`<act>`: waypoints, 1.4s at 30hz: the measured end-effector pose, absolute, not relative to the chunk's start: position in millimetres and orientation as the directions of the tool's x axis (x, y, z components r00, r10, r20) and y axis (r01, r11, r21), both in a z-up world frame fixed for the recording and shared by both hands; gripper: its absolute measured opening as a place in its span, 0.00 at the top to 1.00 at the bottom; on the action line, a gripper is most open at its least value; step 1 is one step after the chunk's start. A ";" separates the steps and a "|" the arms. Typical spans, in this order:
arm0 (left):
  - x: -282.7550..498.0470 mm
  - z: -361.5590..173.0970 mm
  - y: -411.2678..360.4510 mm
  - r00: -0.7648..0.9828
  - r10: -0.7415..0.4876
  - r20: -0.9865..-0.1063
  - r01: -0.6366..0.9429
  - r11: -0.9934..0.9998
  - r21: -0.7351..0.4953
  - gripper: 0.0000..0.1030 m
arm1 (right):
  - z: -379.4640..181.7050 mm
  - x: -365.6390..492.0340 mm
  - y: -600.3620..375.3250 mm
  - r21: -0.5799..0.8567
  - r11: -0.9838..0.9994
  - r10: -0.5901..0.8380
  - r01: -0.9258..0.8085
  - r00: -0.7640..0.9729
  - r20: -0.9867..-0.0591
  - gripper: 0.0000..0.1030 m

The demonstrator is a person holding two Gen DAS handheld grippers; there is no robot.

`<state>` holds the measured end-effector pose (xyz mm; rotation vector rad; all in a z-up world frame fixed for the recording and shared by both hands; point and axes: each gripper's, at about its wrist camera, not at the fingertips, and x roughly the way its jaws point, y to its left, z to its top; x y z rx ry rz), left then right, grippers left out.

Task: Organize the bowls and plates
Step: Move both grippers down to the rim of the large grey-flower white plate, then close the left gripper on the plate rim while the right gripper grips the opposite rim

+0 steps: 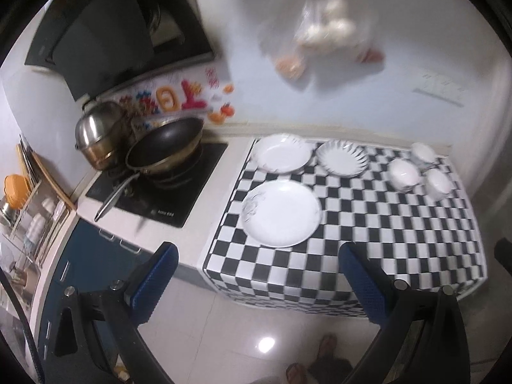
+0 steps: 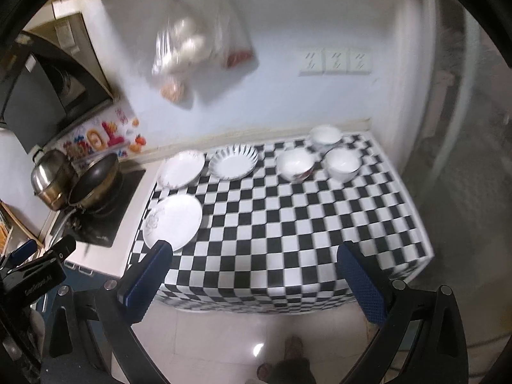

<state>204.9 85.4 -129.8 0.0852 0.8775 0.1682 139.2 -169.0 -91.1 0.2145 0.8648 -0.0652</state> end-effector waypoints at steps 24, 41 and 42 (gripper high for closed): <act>468.1 -325.9 176.3 0.184 0.111 -0.977 -0.179 0.981 0.077 0.08 | -362.5 492.4 -71.5 0.320 0.945 0.326 -0.066 0.104 -0.940 0.01; 516.4 -431.1 211.8 -0.025 -0.131 -0.991 0.015 0.991 -0.131 0.66 | -445.0 517.9 -3.7 0.394 0.916 0.400 0.082 -0.095 -0.911 0.44; 516.4 -430.3 211.8 -0.023 -0.134 -0.991 0.018 0.991 -0.134 0.67 | -446.4 518.1 -1.1 0.393 0.915 0.400 0.088 -0.092 -0.912 0.49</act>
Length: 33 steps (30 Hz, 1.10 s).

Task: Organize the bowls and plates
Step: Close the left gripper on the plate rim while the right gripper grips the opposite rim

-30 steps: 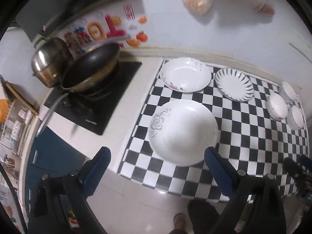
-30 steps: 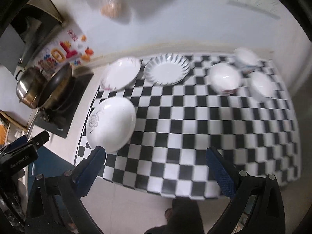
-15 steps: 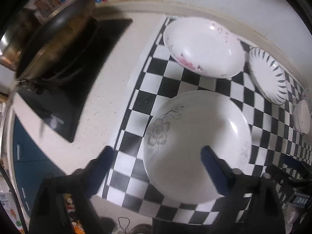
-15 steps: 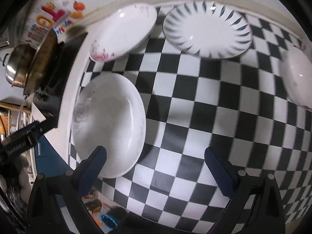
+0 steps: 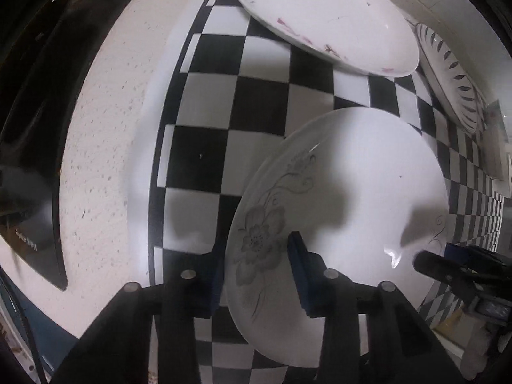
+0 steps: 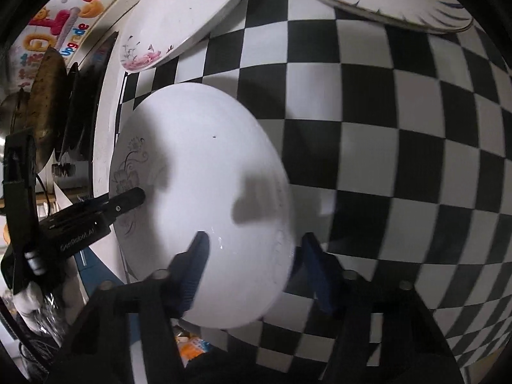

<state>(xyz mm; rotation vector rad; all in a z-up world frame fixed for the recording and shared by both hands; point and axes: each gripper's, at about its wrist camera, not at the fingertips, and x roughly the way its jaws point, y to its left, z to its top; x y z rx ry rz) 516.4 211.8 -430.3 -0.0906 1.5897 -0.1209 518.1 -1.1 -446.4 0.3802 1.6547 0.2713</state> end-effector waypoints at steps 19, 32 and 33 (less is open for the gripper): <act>499.3 -401.5 177.5 0.020 -0.146 -0.989 0.053 0.988 -0.145 0.67 | -434.4 508.5 -19.4 0.357 0.927 0.361 0.115 -0.010 -0.933 0.81; 490.0 -372.9 81.9 0.052 -0.158 -0.986 0.182 0.972 -0.146 0.67 | -388.1 473.0 -111.7 0.376 0.911 0.366 0.173 0.087 -0.927 0.83; 489.3 -374.5 74.2 0.047 -0.159 -0.986 0.193 0.970 -0.147 0.67 | -387.5 468.5 -119.7 0.376 0.908 0.365 0.186 0.092 -0.927 0.83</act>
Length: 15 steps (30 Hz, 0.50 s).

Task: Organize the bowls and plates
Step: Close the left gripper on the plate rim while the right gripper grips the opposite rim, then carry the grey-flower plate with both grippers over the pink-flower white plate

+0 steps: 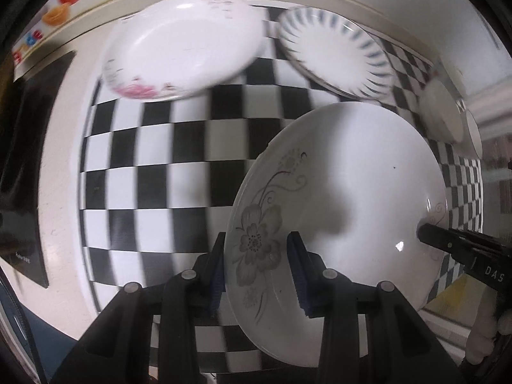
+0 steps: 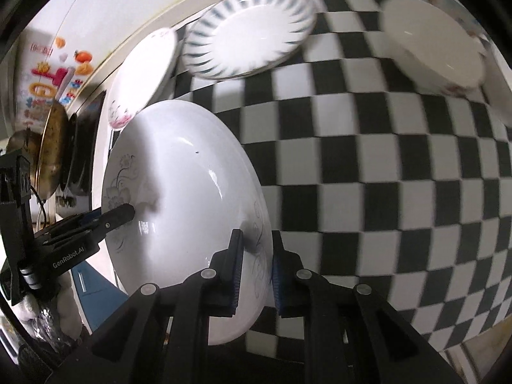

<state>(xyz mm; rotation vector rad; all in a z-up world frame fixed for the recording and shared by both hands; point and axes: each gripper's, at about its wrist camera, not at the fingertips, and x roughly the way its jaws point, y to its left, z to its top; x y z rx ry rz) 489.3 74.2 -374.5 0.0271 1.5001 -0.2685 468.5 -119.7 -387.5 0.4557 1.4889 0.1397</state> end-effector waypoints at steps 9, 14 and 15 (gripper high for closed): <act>483.7 -401.0 16.6 -0.012 -0.141 -0.990 0.239 0.961 -0.140 0.67 | -401.5 441.3 -178.2 0.360 0.900 0.350 0.247 0.085 -0.933 0.83; 482.3 -419.0 -3.5 -0.046 -0.123 -0.991 0.239 0.962 -0.131 0.67 | -415.8 434.7 -190.1 0.360 0.896 0.356 0.260 0.064 -0.932 0.83; 481.3 -422.3 -5.0 -0.051 -0.118 -0.992 0.237 0.963 -0.127 0.67 | -419.2 435.4 -189.0 0.360 0.896 0.357 0.262 0.062 -0.932 0.83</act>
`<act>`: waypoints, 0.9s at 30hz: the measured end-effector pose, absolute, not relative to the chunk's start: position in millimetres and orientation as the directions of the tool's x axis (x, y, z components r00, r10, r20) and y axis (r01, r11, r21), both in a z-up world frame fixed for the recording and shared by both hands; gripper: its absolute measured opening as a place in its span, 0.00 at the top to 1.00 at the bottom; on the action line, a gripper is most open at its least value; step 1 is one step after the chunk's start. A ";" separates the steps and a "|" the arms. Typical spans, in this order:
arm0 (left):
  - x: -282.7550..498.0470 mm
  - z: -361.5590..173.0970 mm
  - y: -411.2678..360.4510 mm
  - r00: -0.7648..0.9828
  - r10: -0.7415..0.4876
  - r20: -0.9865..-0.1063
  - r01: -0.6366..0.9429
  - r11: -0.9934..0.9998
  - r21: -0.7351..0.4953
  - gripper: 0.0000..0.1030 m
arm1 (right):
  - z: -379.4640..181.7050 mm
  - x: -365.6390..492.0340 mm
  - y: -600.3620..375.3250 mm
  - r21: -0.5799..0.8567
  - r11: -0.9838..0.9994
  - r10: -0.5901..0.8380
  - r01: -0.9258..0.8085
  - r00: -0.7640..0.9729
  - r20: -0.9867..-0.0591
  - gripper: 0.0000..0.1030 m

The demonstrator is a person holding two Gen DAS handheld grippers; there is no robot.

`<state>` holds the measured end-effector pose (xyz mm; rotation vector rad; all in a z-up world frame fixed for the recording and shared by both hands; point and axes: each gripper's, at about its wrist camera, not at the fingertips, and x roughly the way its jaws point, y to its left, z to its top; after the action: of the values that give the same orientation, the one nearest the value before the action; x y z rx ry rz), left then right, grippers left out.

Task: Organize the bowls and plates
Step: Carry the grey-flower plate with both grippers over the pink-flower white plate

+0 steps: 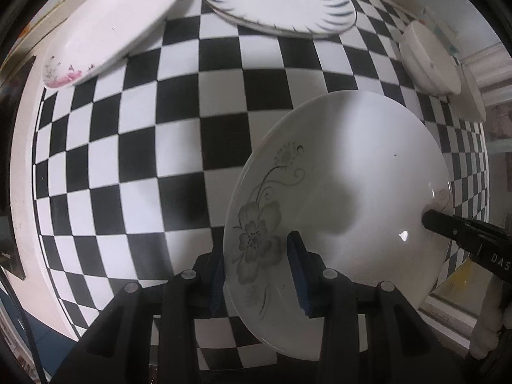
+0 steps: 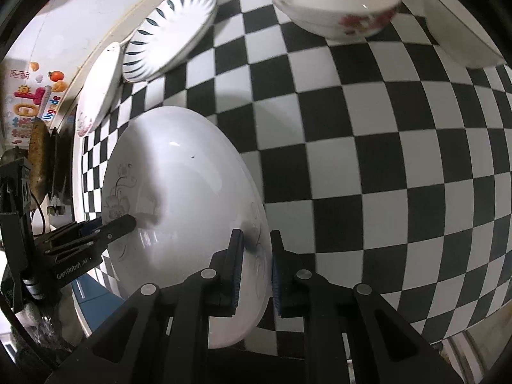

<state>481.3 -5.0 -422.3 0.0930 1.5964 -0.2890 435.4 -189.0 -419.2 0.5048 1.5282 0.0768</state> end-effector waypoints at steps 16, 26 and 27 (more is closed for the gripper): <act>479.0 -442.6 0.3 -0.092 -0.092 -0.991 0.212 0.971 -0.110 0.67 | -448.3 431.7 -189.1 0.356 0.901 0.367 0.247 -0.001 -0.930 0.82; 475.2 -444.6 1.8 -0.097 -0.094 -0.991 0.204 0.972 -0.112 0.67 | -452.8 434.6 -185.8 0.347 0.901 0.363 0.259 -0.017 -0.932 0.80; 475.4 -444.3 2.0 -0.096 -0.095 -0.991 0.204 0.973 -0.113 0.67 | -452.9 434.7 -185.8 0.348 0.901 0.365 0.260 -0.018 -0.931 0.80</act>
<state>475.4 2.0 -444.3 0.0840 1.6490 -0.2503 434.7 -185.8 -452.9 0.4952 1.6085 0.0890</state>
